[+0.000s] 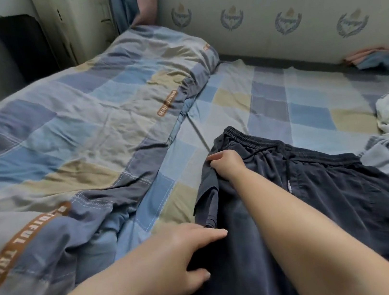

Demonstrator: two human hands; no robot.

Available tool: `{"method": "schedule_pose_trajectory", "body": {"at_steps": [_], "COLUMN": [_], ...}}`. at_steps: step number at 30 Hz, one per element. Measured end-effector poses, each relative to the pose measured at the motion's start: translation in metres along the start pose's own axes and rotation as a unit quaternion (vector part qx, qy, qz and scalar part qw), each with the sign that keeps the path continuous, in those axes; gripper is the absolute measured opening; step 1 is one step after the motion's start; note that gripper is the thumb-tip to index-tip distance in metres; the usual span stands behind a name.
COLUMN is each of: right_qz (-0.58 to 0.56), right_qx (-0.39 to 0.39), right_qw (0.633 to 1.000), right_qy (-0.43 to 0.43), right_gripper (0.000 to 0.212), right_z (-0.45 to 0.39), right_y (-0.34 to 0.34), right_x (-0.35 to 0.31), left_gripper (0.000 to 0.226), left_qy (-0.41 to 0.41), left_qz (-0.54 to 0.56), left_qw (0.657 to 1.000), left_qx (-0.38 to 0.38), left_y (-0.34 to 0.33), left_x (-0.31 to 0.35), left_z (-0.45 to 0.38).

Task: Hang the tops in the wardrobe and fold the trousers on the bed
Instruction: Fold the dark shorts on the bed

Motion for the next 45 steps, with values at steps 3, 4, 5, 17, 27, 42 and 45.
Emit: {"method": "schedule_pose_trajectory", "body": {"at_steps": [3,4,5,17,27,42,45], "right_qz": [-0.070,-0.079,-0.085,-0.105,0.089,0.002,0.018], "right_qx": [0.030,0.051,0.057,0.140,-0.040,0.068,0.068], "right_qw": [0.996,0.994,0.993,0.966,0.982,0.965,0.971], "right_qy": [-0.034,-0.049,-0.058,-0.188,-0.160,-0.254,-0.229], "right_gripper": [0.037,0.037,0.036,0.039,0.056,0.024,0.019], "right_z": [0.024,0.038,0.043,0.167,0.274,0.390,0.414], "right_y": [0.045,0.072,0.087,0.233,0.181,0.150,0.132], "right_x": [0.024,0.041,0.053,0.250,0.309,0.377,0.378], "left_gripper": [0.065,0.064,0.064,0.054,0.043,0.026,0.027], "left_qy": [-0.058,-0.082,-0.087,-0.122,-0.014,-0.024,-0.030], "left_qz": [0.020,0.026,0.041,0.259,0.303,0.269,0.240], "left_qw": [0.998,0.996,0.995,0.954,0.950,0.961,0.970], "left_qx": [0.011,0.012,0.019,-0.084,-0.076,-0.056,0.014], "left_y": [-0.029,-0.043,-0.053,-0.203,-0.290,-0.306,-0.280], "left_x": [0.040,0.062,0.075,0.250,0.259,0.227,0.195], "left_z": [-0.008,-0.015,-0.019,-0.051,-0.046,-0.011,0.012]}}
Point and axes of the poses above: each hand's wrist, its own z-axis away from the middle knuckle, its own y-axis out of the back of the hand, x = y × z, the point moved 1 cm from there along -z, towards the middle knuckle, and after that the axes turned 10 degrees about z, right-handed, at the moved point
